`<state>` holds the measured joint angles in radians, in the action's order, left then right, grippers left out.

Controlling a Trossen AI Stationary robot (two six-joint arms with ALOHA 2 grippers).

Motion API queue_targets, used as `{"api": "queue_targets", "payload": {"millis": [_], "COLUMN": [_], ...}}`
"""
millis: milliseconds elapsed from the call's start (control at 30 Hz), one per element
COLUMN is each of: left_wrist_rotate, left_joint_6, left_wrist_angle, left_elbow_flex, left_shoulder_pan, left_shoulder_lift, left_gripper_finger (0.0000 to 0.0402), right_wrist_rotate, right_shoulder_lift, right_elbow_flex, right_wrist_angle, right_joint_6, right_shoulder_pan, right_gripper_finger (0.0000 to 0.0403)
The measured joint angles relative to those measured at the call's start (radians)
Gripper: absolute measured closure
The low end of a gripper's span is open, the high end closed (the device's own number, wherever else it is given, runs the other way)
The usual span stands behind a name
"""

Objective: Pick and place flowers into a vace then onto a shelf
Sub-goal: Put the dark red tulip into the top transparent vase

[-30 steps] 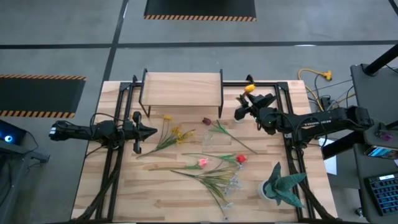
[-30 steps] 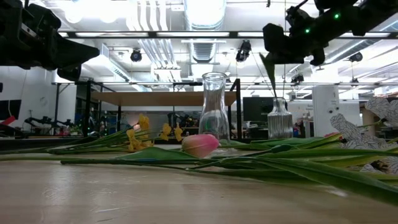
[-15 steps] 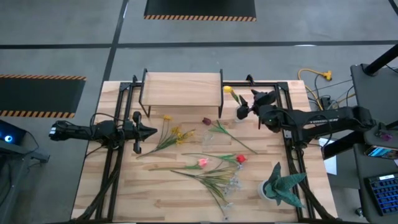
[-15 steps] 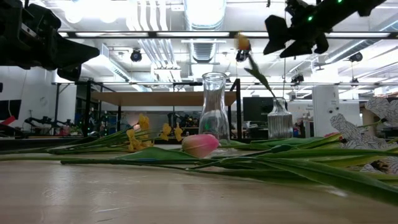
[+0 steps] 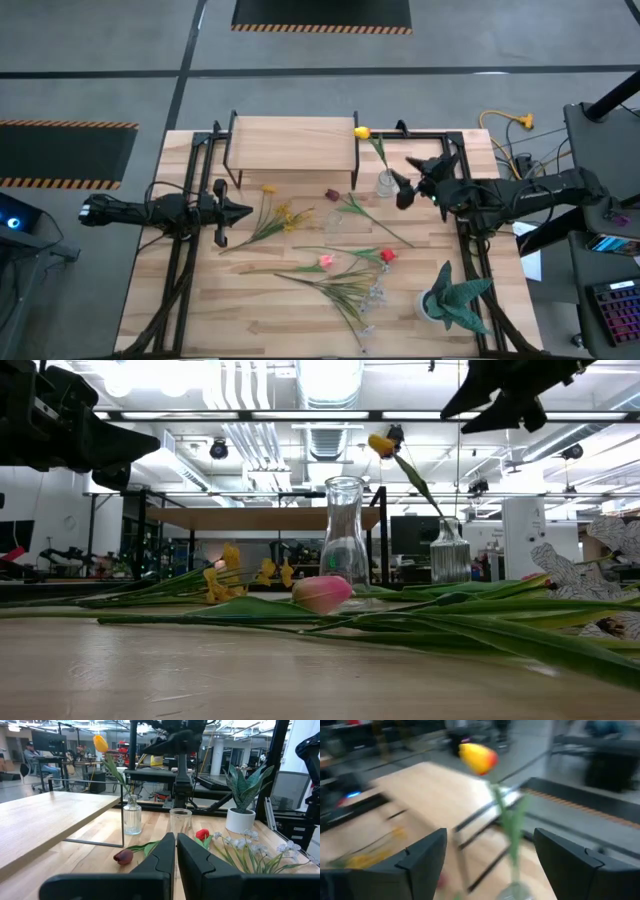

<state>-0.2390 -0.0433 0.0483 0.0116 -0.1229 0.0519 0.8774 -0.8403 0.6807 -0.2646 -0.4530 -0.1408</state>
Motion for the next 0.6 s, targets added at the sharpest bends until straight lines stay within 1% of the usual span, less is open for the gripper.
{"api": "queue_targets", "payload": {"millis": [100,200,267,400,467,600], "left_wrist_rotate": [0.000,0.000,0.000,0.000,0.000,0.000], "left_joint_6": [0.000,0.000,0.000,0.000,0.000,0.000], "left_wrist_angle": [0.000,0.000,0.000,0.000,0.000,0.000], "left_elbow_flex": [0.000,0.000,0.000,0.000,0.000,0.000], "left_shoulder_pan": [0.000,0.000,0.000,0.000,0.000,0.000], "left_shoulder_lift": [0.000,0.000,0.000,0.000,0.000,0.000], "left_gripper_finger": [0.0399,0.0399,0.0399,0.0399,0.0399,0.0399], "right_wrist_rotate": [-0.095,-0.135,-0.162,-0.276,-0.300,-0.301], "right_shoulder_lift": [-0.010,-0.041,-0.069,-0.146,-0.192,-0.285], "right_elbow_flex": [0.000,0.000,0.000,0.000,0.000,-0.001], "right_wrist_angle": [0.001,0.000,-0.001,0.000,0.000,-0.001], "right_joint_6": [-0.001,-0.015,-0.017,-0.019,-0.019,-0.019], "right_shoulder_pan": [-0.043,-0.080,-0.092,-0.095,-0.095,-0.095], "right_gripper_finger": [0.0121,0.0127,0.0131,0.0136,0.0138,0.0140]}}
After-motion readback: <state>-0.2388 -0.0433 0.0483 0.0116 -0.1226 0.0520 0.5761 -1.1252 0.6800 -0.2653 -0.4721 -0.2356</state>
